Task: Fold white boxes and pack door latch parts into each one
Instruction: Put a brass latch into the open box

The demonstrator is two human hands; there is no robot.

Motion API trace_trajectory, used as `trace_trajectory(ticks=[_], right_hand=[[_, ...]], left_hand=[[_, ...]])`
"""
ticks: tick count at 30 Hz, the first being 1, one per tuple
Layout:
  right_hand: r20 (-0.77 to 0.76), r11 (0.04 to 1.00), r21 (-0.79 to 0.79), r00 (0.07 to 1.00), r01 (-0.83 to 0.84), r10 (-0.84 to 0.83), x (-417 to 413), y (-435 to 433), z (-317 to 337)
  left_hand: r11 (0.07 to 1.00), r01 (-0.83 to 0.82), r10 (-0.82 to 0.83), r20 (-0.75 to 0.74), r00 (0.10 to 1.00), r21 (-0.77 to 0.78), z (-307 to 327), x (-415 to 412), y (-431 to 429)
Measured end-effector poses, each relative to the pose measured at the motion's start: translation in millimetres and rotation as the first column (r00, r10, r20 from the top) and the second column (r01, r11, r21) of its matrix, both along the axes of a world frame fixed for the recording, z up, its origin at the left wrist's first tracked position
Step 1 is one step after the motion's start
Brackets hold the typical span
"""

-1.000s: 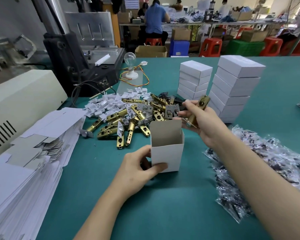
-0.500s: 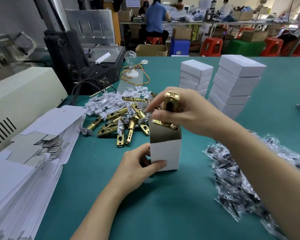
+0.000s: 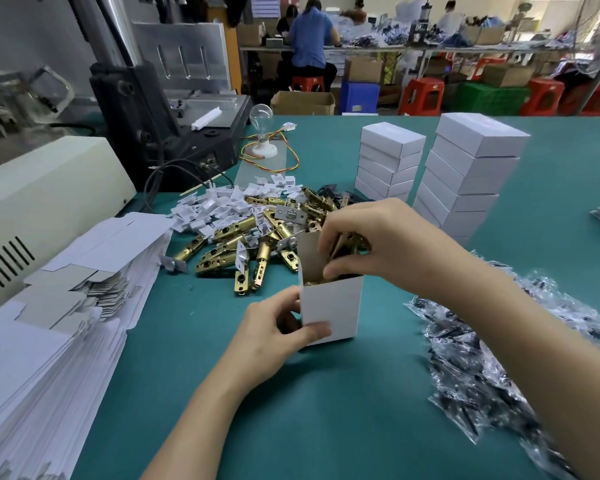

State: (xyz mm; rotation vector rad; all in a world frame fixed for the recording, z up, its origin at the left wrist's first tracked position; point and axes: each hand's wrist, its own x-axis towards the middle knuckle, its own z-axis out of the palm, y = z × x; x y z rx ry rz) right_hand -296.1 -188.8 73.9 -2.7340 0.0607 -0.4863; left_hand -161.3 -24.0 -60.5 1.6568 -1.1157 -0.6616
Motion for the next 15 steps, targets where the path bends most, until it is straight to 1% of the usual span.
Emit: trace_trajectory(ticks=[3, 6, 8, 9, 11, 13, 15], right_hand=[[-0.13, 0.989, -0.141, 0.99, 0.034, -0.053, -2.6, 4.0, 7.4], [-0.259, 0.951, -0.305, 0.958, 0.042, -0.125, -1.8, 10.7, 20.1], [-0.318, 0.917, -0.397, 0.93, 0.045, -0.183, -0.7, 16.7, 26.9], [-0.327, 0.908, -0.415, 0.923, 0.052, -0.202, -0.1, 19.2, 29.7], [-0.283, 0.919, -0.389, 0.941, 0.063, -0.184, 1.8, 26.0, 36.0], [-0.164, 0.945, -0.316, 0.977, 0.078, -0.136, 10.0, 30.4, 41.9], [-0.06, 0.952, -0.295, 0.992, 0.088, -0.11, 29.4, 30.2, 48.7]], left_hand=[[1.0, -0.002, 0.002, 0.007, 1.0, -0.004, 0.8, 0.6, -0.5], [1.0, -0.001, 0.001, 0.018, 1.0, 0.002, 0.9, 1.1, -0.6], [1.0, -0.003, 0.003, 0.003, 1.0, 0.002, 2.2, 1.0, -0.2], [1.0, -0.002, 0.002, -0.008, 1.0, 0.0, 2.0, 1.1, -0.6], [1.0, 0.002, -0.002, -0.026, 1.0, -0.007, 1.0, 1.0, -0.4], [1.0, 0.013, -0.014, -0.042, 0.999, -0.018, -1.5, 1.3, -1.8], [0.999, 0.025, -0.026, -0.049, 0.998, -0.026, -2.7, 0.0, -2.8]])
